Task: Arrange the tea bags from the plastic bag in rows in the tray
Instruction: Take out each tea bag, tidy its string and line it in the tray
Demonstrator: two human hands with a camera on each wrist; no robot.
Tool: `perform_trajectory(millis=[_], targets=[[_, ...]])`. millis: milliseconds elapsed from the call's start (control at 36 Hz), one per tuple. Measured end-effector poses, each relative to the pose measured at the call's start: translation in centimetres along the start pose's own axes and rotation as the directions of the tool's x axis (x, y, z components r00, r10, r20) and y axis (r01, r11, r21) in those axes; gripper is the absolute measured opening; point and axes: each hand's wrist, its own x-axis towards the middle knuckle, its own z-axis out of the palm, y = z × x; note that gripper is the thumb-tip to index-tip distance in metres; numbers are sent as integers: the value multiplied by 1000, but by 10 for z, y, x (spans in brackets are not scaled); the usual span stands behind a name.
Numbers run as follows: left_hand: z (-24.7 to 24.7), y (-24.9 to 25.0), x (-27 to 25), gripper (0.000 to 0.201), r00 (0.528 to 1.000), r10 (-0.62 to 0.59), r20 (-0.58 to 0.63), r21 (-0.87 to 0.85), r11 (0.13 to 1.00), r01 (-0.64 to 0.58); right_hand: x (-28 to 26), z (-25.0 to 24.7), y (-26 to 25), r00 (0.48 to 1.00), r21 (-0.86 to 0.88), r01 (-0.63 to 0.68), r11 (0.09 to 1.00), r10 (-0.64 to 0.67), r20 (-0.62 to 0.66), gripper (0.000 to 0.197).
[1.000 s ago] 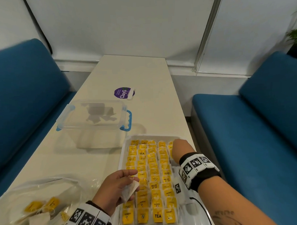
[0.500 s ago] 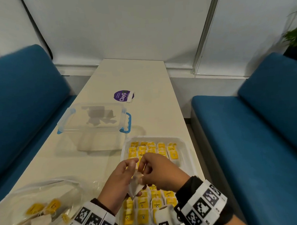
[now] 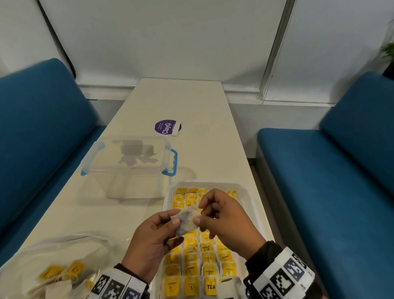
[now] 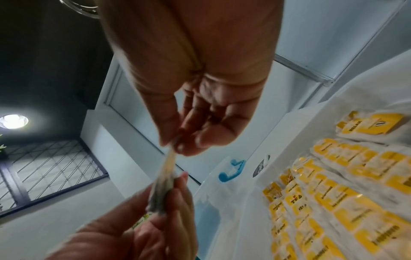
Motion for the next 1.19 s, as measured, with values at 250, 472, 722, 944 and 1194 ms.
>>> perform_trajectory(millis=[250, 472, 722, 944, 1194], targets=[[4, 11, -3, 24, 990, -115, 78, -36, 992, 118, 5, -11, -2, 988, 97, -15, 995, 0, 152, 45], [7, 12, -7, 31, 986, -156, 53, 43, 987, 154, 6, -10, 6, 982, 11, 85, 996, -86, 167, 18], [-8, 7, -10, 29, 982, 185, 45, 745, 648, -156, 19, -27, -2, 981, -72, -144, 987, 133, -138, 20], [-14, 1, -23, 50, 983, 20, 183, 974, -136, -179, 51, -59, 12, 912, -606, -408, 683, 269, -310, 11], [-19, -11, -34, 55, 974, -151, 168, 923, -325, -209, 59, -52, 15, 812, -897, -388, 211, 538, -225, 28]])
